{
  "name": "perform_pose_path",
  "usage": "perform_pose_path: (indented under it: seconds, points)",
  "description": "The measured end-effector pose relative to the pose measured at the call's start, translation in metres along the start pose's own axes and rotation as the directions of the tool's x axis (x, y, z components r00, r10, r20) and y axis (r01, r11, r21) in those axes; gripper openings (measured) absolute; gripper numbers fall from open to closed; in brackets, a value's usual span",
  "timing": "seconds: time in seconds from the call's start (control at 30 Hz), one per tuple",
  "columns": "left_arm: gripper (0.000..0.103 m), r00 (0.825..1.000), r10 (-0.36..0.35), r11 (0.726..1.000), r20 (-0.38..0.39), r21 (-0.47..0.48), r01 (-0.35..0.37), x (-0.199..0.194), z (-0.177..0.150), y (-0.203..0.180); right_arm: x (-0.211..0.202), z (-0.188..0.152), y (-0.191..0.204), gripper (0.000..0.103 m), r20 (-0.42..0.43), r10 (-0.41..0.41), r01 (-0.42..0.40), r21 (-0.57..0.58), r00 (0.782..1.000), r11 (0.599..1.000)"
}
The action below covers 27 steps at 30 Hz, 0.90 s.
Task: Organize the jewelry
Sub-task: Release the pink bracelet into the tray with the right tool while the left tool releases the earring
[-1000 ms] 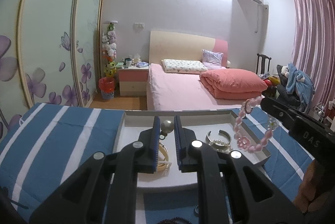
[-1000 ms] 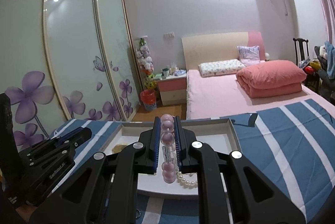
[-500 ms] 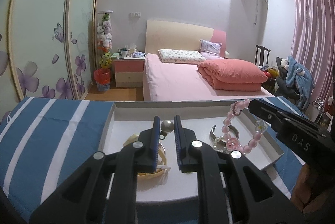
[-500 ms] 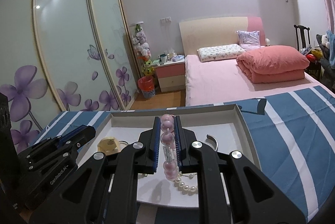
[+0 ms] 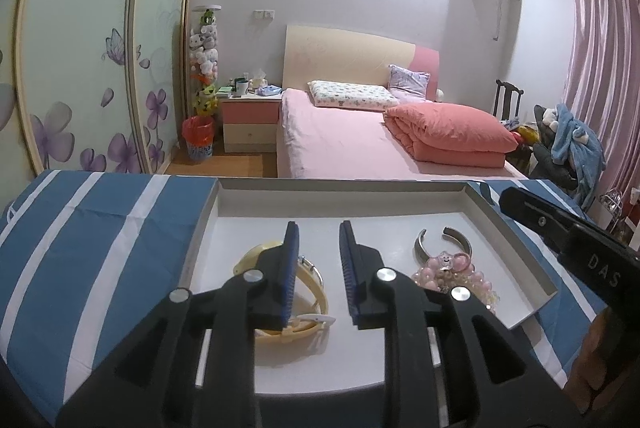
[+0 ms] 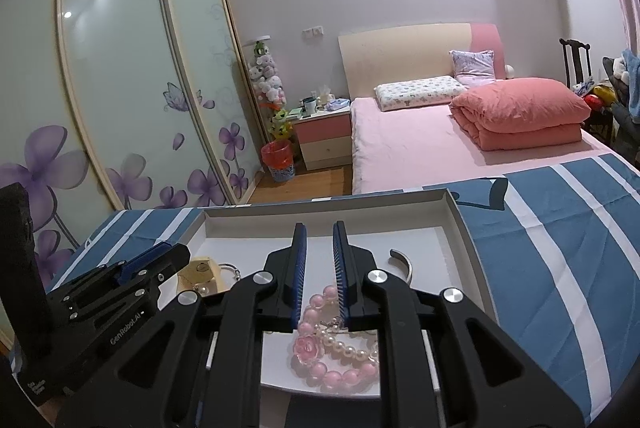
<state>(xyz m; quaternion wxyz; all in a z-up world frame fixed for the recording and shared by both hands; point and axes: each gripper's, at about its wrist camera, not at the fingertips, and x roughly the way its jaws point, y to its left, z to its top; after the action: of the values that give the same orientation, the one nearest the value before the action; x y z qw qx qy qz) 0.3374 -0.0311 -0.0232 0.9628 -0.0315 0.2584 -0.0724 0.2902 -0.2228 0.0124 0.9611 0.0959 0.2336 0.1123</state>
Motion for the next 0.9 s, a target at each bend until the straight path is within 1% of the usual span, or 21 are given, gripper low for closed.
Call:
perform_pose_path:
  seconds: [0.07,0.27,0.43,0.53,0.7,0.9]
  points:
    - [0.024,1.0,-0.001,1.0,0.002,-0.005,0.001,0.0,0.0,0.002,0.0,0.001,0.001,0.015,0.0,0.0,0.0,0.0,1.0,1.0]
    - [0.024,1.0,-0.009,1.0,0.016,-0.021,0.009,-0.009,0.006,0.007,-0.003,0.002,0.001,0.015,0.002,-0.004,0.004,-0.002,1.0,1.0]
    - [0.024,0.999,-0.009,0.999,0.041,-0.034,0.01,-0.031,0.011,0.017,-0.012,-0.001,0.005,0.015,-0.005,0.004,-0.004,-0.02,1.0,1.0]
    - [0.024,0.999,0.0,0.999,0.047,-0.041,0.002,-0.048,0.01,0.026,-0.021,-0.009,0.01,0.015,-0.023,0.01,-0.011,-0.047,1.0,0.999]
    - [0.027,0.999,0.023,0.998,0.043,-0.051,-0.021,-0.078,-0.005,0.042,-0.035,-0.031,0.019,0.015,-0.077,0.03,-0.036,-0.078,0.997,0.996]
    - [0.028,1.0,0.025,0.998,0.009,-0.057,-0.025,-0.102,-0.029,0.049,-0.044,-0.054,0.027,0.015,-0.144,0.049,-0.062,-0.087,0.988,0.994]
